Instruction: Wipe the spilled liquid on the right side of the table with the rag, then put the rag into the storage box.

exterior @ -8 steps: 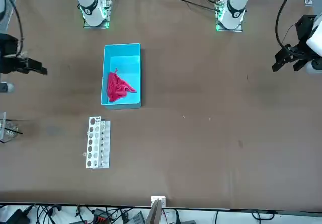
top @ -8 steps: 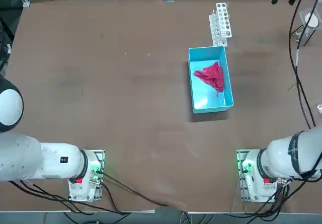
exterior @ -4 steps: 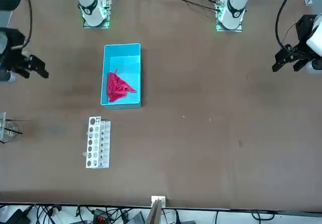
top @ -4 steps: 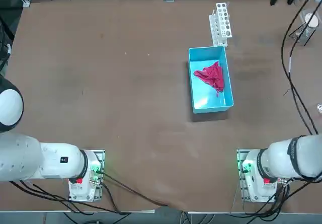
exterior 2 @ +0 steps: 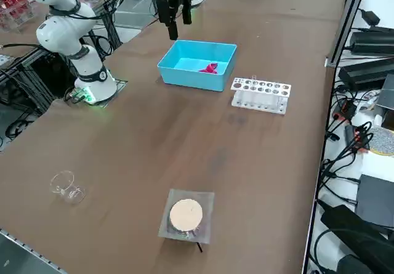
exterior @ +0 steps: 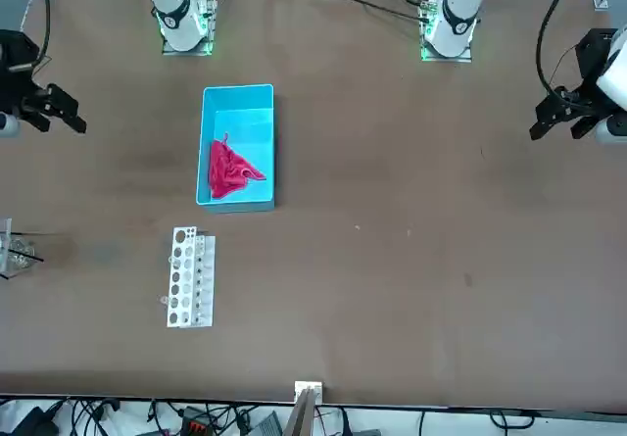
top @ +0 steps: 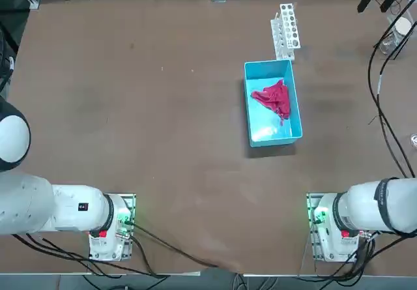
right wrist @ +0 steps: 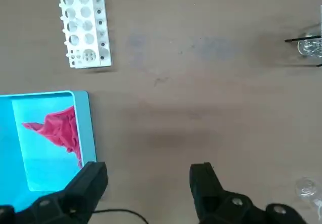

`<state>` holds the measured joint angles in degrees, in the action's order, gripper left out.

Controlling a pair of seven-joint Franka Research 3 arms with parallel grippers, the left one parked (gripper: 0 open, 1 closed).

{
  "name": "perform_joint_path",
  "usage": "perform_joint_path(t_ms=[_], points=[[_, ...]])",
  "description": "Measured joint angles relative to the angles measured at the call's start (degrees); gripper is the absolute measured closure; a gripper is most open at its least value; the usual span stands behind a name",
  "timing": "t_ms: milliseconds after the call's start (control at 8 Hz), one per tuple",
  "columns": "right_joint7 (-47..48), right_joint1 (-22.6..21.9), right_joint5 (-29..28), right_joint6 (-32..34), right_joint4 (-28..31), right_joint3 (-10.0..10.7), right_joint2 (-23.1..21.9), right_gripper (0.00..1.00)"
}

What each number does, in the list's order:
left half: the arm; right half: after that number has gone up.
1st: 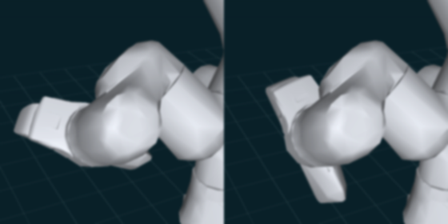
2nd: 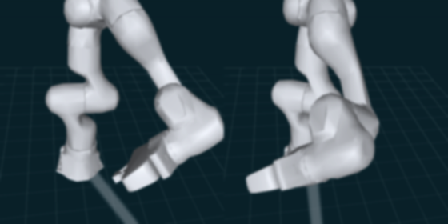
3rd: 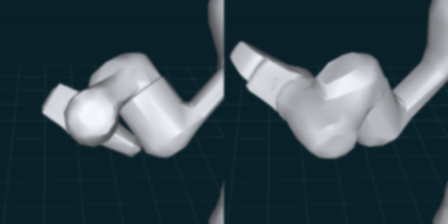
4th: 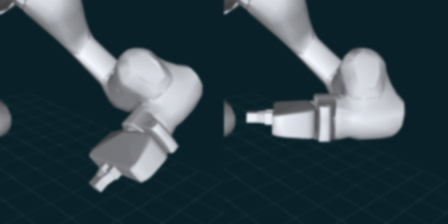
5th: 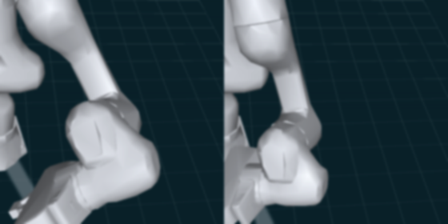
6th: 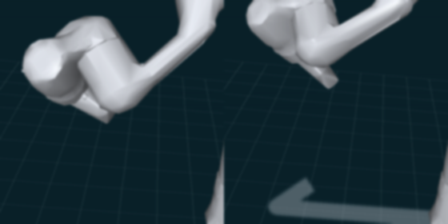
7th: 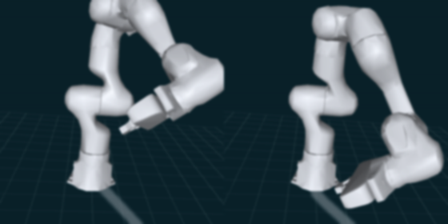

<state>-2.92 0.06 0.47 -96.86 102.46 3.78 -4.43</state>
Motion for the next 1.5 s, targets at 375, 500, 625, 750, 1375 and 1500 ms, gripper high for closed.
perform_joint_path(t_ms=[375,500,625,750,1375,1500], points=[[0.0,-0.2,-0.3,0.8,0.0,0.5,-0.1,0.0],[0.0,-0.2,-0.4,0.9,-0.1,0.6,-0.1,0.0],[0.0,-0.2,-0.4,0.9,-0.1,0.6,-0.1,0.0],[0.0,-0.3,-0.4,0.9,-0.1,0.7,-0.1,0.0],[1.0,-3.2,-0.5,0.8,-0.4,0.7,0.2,0.0],[1.5,-3.3,-0.5,0.8,-0.8,0.7,0.4,0.0]])
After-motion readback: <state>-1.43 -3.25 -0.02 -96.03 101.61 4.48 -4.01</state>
